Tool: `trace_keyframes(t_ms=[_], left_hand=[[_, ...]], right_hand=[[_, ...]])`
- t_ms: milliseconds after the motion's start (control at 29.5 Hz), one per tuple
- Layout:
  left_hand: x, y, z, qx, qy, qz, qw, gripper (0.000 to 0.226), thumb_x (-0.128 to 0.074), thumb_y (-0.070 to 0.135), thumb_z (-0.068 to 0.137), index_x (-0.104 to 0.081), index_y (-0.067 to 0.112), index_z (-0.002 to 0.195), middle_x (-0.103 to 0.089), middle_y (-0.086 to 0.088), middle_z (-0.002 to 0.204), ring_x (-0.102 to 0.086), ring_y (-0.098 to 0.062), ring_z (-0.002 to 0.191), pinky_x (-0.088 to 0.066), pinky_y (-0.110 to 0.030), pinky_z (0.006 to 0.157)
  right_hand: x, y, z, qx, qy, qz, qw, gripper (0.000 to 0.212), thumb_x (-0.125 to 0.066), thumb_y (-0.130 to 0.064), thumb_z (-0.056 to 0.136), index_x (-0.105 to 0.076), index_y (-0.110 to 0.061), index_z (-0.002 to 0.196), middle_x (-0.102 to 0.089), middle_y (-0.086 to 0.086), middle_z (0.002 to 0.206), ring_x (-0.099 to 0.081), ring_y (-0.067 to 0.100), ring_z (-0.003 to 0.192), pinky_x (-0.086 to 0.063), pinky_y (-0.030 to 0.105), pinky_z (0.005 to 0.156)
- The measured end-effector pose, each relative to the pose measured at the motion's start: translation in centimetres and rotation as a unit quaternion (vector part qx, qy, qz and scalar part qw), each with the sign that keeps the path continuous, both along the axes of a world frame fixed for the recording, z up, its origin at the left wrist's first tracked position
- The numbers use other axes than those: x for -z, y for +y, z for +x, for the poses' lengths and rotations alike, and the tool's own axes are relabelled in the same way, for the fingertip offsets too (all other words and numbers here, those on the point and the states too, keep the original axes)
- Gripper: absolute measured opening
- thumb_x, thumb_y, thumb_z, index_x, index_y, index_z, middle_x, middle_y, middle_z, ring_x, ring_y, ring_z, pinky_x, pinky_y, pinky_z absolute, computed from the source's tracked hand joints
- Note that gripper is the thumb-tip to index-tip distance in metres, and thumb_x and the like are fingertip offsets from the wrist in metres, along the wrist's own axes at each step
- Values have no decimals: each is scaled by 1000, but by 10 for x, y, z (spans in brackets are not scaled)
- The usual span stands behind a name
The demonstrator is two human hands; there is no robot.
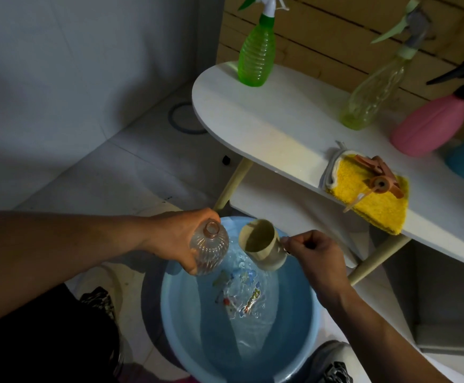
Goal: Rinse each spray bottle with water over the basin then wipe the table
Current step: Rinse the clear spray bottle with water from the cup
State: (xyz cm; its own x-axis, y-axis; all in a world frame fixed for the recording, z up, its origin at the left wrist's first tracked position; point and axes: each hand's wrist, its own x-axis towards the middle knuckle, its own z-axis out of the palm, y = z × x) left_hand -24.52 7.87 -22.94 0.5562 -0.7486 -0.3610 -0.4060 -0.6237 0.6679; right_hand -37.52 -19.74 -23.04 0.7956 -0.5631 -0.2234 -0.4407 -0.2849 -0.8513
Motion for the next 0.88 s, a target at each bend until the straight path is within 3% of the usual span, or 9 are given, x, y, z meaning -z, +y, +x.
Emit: trace_keyframes(t_ms=[68, 169, 237, 441, 508, 576, 644, 881], left_hand=[[-1, -2, 1, 0, -6, 0, 1000, 88, -96, 31, 54, -43, 49, 122, -59, 23, 112, -60, -1, 100, -56, -30, 83], [-2, -4, 2, 2, -13, -3, 1000, 87, -96, 35, 52, -42, 51, 119, -59, 22, 110, -62, -3, 99, -56, -29, 80], [-2, -6, 2, -1, -14, -6, 1000, 88, -96, 36, 52, -42, 49, 119, -59, 23, 108, -62, -2, 97, -54, -24, 77], [-6, -9, -2, -3, -6, -5, 1000, 89, -98, 34, 58, -37, 50, 121, -56, 29, 108, -57, 12, 97, -45, -7, 71], [-7, -10, -3, -1, 3, -12, 1000, 91, -98, 35, 60, -36, 50, 125, -54, 33, 111, -54, 17, 101, -43, -6, 74], [-7, -11, -3, 0, 8, -17, 1000, 96, -98, 37, 60, -37, 47, 134, -53, 31, 118, -54, 10, 106, -43, -11, 81], [-8, -12, -3, 0, 7, -17, 1000, 98, -98, 39, 59, -37, 45, 136, -54, 30, 120, -54, 8, 107, -43, -12, 84], [-12, -14, -3, 3, -6, -11, 1000, 91, -98, 36, 62, -33, 50, 124, -51, 34, 106, -53, 13, 96, -40, -6, 73]], right_hand=[[-19, 5, 2, 0, -34, -7, 999, 21, -87, -24, 78, -70, -12, 72, -73, 6, 72, -60, 13, 62, -49, 38, 62], [-46, 13, 5, -1, -77, -12, 997, 18, -86, -25, 79, -71, -16, 75, -74, 2, 74, -64, 17, 65, -53, 42, 65], [-59, 19, 5, -14, -97, -30, 995, 15, -85, -27, 80, -72, -19, 78, -74, -2, 75, -69, 21, 72, -56, 44, 70], [-86, 38, 1, -51, -132, -70, 987, 15, -82, -31, 82, -68, -26, 80, -71, -13, 78, -65, 6, 70, -57, 38, 66], [-90, 43, -1, -64, -141, -83, 984, 15, -81, -33, 82, -67, -29, 80, -70, -18, 80, -65, 5, 71, -56, 37, 64], [-92, 47, -2, -77, -147, -106, 980, 14, -80, -34, 82, -66, -33, 80, -69, -21, 82, -65, 3, 74, -56, 35, 63], [-93, 49, -2, -82, -152, -127, 977, 14, -80, -37, 82, -66, -35, 81, -69, -21, 83, -65, 4, 76, -56, 35, 63], [-96, 53, -3, -107, -168, -209, 957, 13, -77, -42, 82, -68, -34, 87, -66, -18, 82, -63, 2, 82, -51, 24, 64]])
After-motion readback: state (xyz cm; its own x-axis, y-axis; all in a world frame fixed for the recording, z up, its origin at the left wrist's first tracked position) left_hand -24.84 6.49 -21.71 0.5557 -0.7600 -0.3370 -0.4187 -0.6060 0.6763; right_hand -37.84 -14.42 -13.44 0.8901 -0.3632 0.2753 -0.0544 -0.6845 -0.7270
